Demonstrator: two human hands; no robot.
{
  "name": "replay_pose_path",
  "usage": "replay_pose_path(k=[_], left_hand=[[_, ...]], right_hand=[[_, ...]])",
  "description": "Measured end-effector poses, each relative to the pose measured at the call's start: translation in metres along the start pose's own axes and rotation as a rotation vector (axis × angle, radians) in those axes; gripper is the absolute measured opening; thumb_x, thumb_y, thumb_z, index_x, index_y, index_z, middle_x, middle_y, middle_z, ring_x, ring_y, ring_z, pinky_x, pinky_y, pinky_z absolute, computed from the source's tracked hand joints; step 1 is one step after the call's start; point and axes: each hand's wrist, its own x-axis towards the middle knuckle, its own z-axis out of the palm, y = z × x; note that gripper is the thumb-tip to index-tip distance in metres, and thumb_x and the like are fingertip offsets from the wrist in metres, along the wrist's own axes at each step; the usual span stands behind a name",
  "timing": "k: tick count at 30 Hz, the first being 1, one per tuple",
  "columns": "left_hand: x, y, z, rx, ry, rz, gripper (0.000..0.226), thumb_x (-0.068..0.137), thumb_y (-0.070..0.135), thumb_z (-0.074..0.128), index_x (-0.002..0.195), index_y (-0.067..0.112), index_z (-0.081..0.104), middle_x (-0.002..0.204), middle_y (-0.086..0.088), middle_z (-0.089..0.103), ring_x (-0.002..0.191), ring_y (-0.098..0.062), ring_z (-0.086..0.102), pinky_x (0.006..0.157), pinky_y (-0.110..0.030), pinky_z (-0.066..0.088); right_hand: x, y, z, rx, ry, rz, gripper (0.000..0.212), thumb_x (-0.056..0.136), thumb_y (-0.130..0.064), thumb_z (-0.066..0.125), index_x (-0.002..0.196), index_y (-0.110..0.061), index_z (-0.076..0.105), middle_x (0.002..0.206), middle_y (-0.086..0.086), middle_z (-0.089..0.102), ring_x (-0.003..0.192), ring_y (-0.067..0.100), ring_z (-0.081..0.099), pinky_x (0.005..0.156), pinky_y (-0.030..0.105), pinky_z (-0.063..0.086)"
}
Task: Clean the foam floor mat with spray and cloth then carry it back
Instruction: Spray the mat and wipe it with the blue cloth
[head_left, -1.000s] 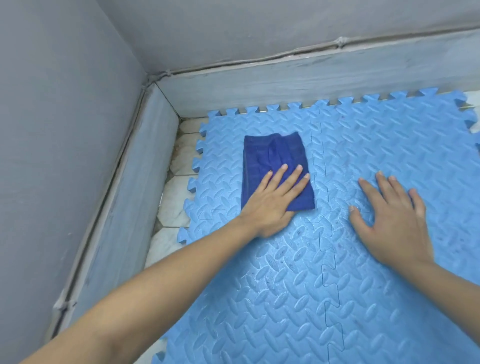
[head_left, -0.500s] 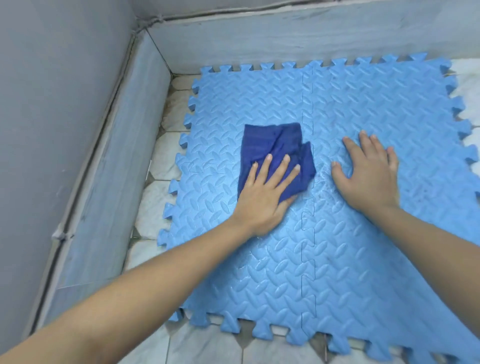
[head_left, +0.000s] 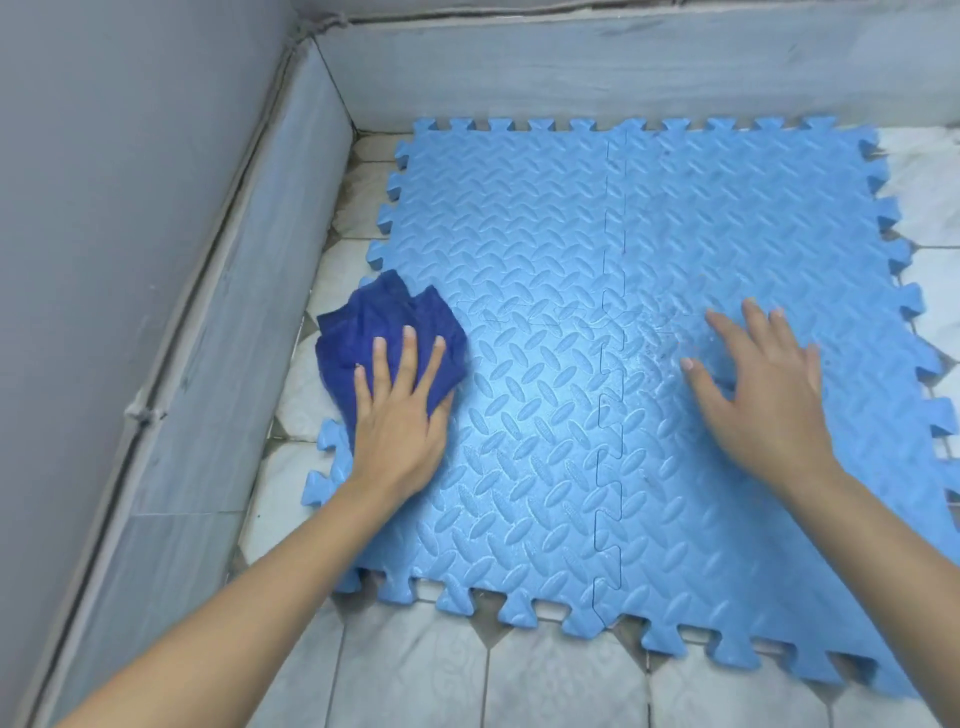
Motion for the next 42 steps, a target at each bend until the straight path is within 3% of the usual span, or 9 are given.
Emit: replay_pose_path(k=[6, 8, 20, 25, 28, 33, 38, 40, 42], left_hand=[[-0.078, 0.122, 0.038, 0.106, -0.151, 0.674, 0.069, 0.087, 0.049, 0.034, 0.152, 0.029, 0.02, 0.161, -0.001, 0.015, 0.148, -0.031, 0.011, 0.118, -0.056, 0.012], [-0.08, 0.126, 0.044, 0.188, -0.174, 0.759, 0.079, 0.083, 0.043, 0.047, 0.153, 0.03, 0.013, 0.162, 0.0, 0.009, 0.149, -0.029, 0.007, 0.119, -0.055, 0.007], [-0.075, -0.033, 0.018, 0.075, -0.013, 0.183, 0.065, 0.09, 0.034, 0.029, 0.153, 0.021, 0.017, 0.161, 0.002, 0.014, 0.148, -0.02, 0.016, 0.119, -0.037, 0.01], [-0.07, -0.076, 0.004, 0.059, 0.032, -0.101, 0.061, 0.093, 0.028, 0.028, 0.152, 0.015, 0.021, 0.161, -0.005, 0.013, 0.148, -0.03, 0.012, 0.117, -0.051, 0.012], [-0.064, -0.065, -0.002, -0.115, 0.045, -0.199, 0.054, 0.1, 0.019, 0.035, 0.152, 0.015, 0.022, 0.162, -0.005, 0.011, 0.148, -0.034, 0.003, 0.12, -0.049, 0.008], [-0.085, 0.039, 0.02, -0.157, -0.107, 0.273, 0.064, 0.092, 0.025, 0.037, 0.153, 0.025, 0.018, 0.161, 0.004, 0.007, 0.149, -0.026, -0.008, 0.121, -0.046, 0.005], [-0.117, 0.145, 0.047, 0.193, -0.179, 1.034, 0.071, 0.079, 0.039, 0.04, 0.147, 0.021, 0.035, 0.154, -0.001, 0.035, 0.144, -0.028, 0.028, 0.113, -0.042, 0.017], [-0.101, 0.155, 0.051, 0.269, -0.161, 1.1, 0.072, 0.079, 0.04, 0.041, 0.148, 0.026, 0.032, 0.155, 0.002, 0.033, 0.144, -0.025, 0.029, 0.113, -0.047, 0.018], [-0.068, 0.148, 0.05, 0.257, -0.108, 0.98, 0.073, 0.078, 0.039, 0.041, 0.149, 0.029, 0.03, 0.156, 0.003, 0.031, 0.144, -0.025, 0.03, 0.112, -0.051, 0.018]], right_hand=[[-0.071, 0.016, 0.026, 0.013, 0.102, 0.041, 0.054, 0.098, -0.042, 0.031, 0.143, -0.016, 0.047, 0.155, 0.013, 0.036, 0.145, 0.033, 0.028, 0.116, 0.06, 0.012], [-0.071, 0.02, 0.028, 0.002, 0.115, 0.037, 0.053, 0.098, -0.039, 0.029, 0.141, -0.014, 0.049, 0.153, 0.015, 0.04, 0.143, 0.034, 0.031, 0.115, 0.059, 0.014], [-0.07, 0.022, 0.031, -0.05, 0.082, 0.027, 0.05, 0.098, -0.037, 0.035, 0.141, -0.014, 0.049, 0.153, 0.012, 0.04, 0.145, 0.032, 0.03, 0.116, 0.056, 0.015], [-0.075, 0.04, 0.009, 0.134, 0.071, 0.029, 0.047, 0.102, -0.028, 0.041, 0.147, -0.015, 0.042, 0.156, 0.012, 0.036, 0.147, 0.027, 0.027, 0.121, 0.047, 0.016], [-0.082, 0.069, -0.011, 0.127, 0.18, 0.189, 0.046, 0.103, -0.026, 0.039, 0.147, -0.014, 0.04, 0.157, 0.013, 0.033, 0.148, 0.029, 0.023, 0.121, 0.049, 0.014], [-0.082, 0.112, -0.024, 0.028, 0.154, 0.459, 0.048, 0.104, -0.028, 0.036, 0.15, -0.014, 0.034, 0.159, 0.015, 0.027, 0.147, 0.035, 0.021, 0.119, 0.054, 0.015], [-0.078, 0.117, -0.023, 0.128, 0.176, 0.438, 0.048, 0.102, -0.026, 0.039, 0.147, -0.009, 0.039, 0.152, 0.009, 0.041, 0.14, 0.028, 0.037, 0.116, 0.043, 0.029], [-0.079, 0.121, -0.026, 0.117, 0.185, 0.398, 0.048, 0.101, -0.027, 0.042, 0.146, -0.008, 0.043, 0.149, 0.008, 0.046, 0.137, 0.028, 0.041, 0.116, 0.042, 0.031], [-0.079, 0.125, -0.029, 0.083, 0.195, 0.343, 0.047, 0.102, -0.027, 0.044, 0.144, -0.007, 0.046, 0.146, 0.007, 0.05, 0.134, 0.028, 0.044, 0.115, 0.04, 0.032]])
